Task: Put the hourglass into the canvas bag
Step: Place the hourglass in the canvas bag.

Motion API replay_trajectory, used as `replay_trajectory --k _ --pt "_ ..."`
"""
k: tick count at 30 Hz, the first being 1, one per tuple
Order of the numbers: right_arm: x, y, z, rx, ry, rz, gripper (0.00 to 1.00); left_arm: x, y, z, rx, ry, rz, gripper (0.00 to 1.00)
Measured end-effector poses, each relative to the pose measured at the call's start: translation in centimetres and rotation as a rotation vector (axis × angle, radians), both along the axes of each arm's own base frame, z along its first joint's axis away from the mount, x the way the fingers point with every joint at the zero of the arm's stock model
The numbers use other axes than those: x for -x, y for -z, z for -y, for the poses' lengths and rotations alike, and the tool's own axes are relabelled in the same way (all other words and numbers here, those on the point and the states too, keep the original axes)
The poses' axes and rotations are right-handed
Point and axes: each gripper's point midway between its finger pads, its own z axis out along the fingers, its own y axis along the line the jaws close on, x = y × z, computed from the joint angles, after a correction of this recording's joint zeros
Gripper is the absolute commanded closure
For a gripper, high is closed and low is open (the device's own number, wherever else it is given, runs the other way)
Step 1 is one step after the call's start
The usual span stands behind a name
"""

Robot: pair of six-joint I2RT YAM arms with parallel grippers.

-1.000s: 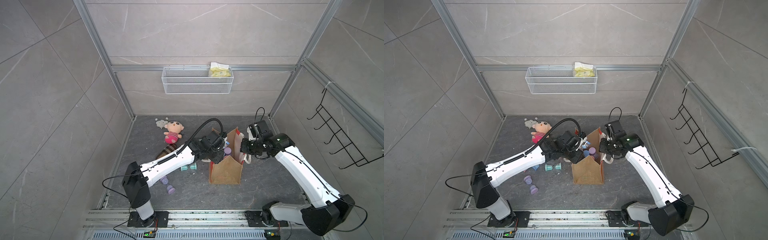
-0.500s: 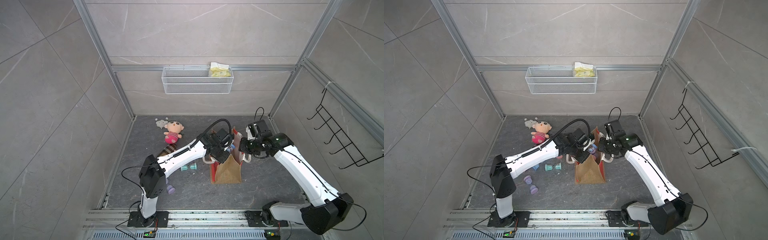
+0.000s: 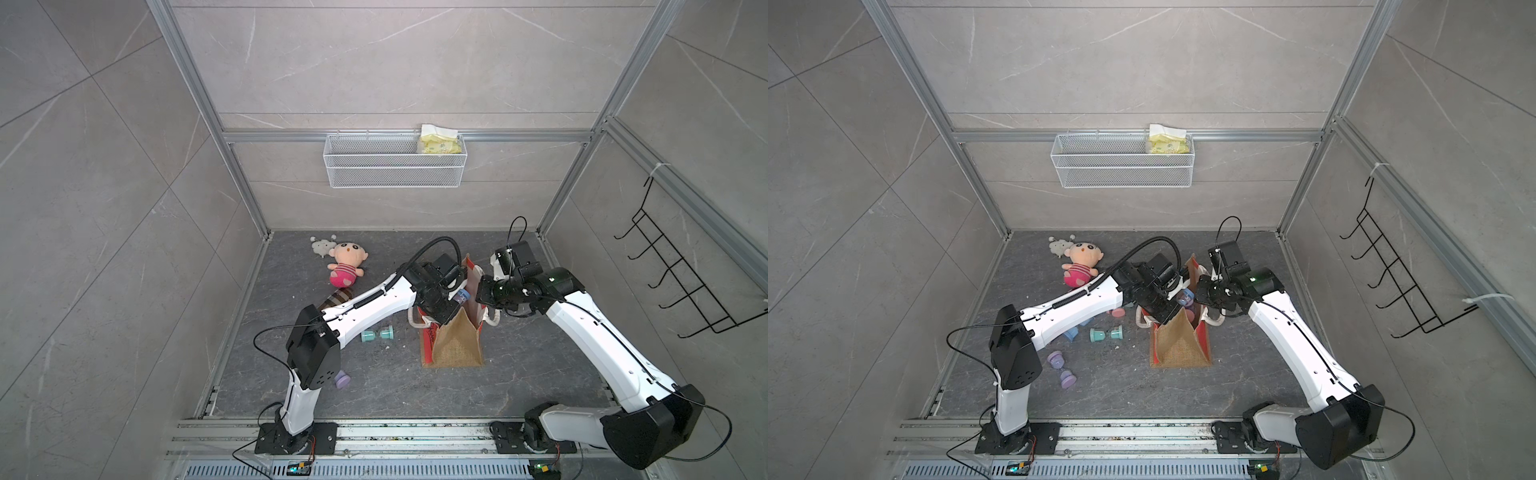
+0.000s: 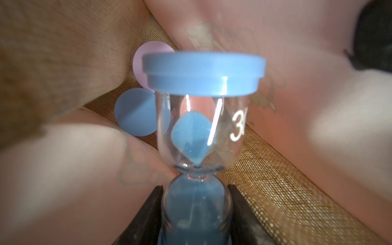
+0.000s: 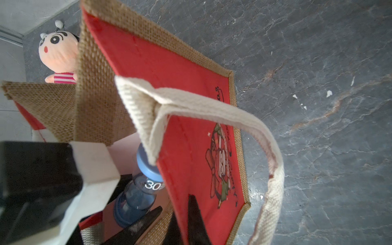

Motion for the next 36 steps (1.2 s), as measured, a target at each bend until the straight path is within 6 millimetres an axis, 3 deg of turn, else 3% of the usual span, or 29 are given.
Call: replay_trajectory --k 10,17,25,28,32,36 --pt "-0.1 0.0 -0.1 -0.010 0.005 0.002 1.00 -0.4 -0.1 0.1 -0.001 -0.010 -0.011 0.45" --pt "-0.2 0.0 -0.2 -0.015 0.004 0.006 1.00 -0.9 -0.5 0.2 -0.007 -0.016 -0.013 0.42" --pt "-0.1 -0.3 -0.1 -0.012 0.002 0.015 1.00 -1.5 -1.6 -0.5 -0.010 -0.040 0.009 0.25" --pt "-0.1 -0.3 0.0 -0.009 -0.003 0.018 1.00 -1.9 -3.2 -1.1 0.012 -0.064 0.037 0.21" --pt "-0.1 -0.4 -0.1 -0.006 -0.015 0.022 1.00 -2.2 -6.7 -2.1 0.066 -0.102 0.090 0.13" --pt "0.0 -0.4 -0.1 -0.002 -0.026 0.024 1.00 -1.8 -10.3 -3.2 0.136 -0.133 0.133 0.12"
